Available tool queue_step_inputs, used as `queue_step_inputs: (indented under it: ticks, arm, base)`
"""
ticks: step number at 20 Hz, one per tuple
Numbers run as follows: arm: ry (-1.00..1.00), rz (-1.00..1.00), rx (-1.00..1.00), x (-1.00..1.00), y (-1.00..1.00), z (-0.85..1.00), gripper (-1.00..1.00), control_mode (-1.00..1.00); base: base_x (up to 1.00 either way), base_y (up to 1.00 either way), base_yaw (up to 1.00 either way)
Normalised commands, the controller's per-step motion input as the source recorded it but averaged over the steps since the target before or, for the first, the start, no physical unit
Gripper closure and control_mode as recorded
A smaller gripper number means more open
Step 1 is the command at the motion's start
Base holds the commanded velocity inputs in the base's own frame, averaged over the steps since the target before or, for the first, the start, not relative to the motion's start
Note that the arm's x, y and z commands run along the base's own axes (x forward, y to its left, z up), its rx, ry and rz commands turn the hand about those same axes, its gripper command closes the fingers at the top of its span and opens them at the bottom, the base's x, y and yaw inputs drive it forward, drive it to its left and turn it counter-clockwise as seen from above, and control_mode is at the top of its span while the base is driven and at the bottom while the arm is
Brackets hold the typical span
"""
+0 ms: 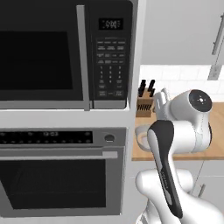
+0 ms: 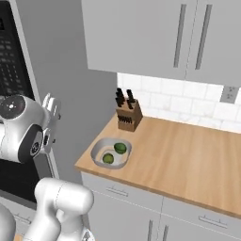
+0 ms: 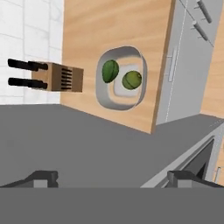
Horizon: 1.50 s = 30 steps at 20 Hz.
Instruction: Take the meat container that has the chicken drumstick and place it on the second highest rack of the freezer. Then take the vegetable container that has the lime and avocado and place it on the highest rack of the freezer.
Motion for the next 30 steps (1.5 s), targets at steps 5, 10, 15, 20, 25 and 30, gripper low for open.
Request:
queue_step_inputs:
  ticks: [5,10,15,20,25,30]
  arm:
    - [0.00,0.00,0.00,0.00,0.00,0.00,-1.00,1.00]
    - [0.00,0.00,0.00,0.00,0.00,0.00,-1.00,1.00]
    - [0.00,0.00,0.00,0.00,0.00,0.00,-1.00,1.00]
    - [0.00,0.00,0.00,0.00,0.00,0.00,-1.00,1.00]
    - [0.00,0.00,0.00,0.00,0.00,0.00,-1.00,1.00]
    - [0.00,0.00,0.00,0.00,0.00,0.00,-1.00,1.00]
  base:
    - [0.61,-0.34,0.07]
    - [0.58,-0.56,0.01]
    - [0.03,-0.95,0.00]
    - [0.27,-0.59,0.00]
    - [0.86,-0.02,0.00]
    - [0.10,0.00,0.02]
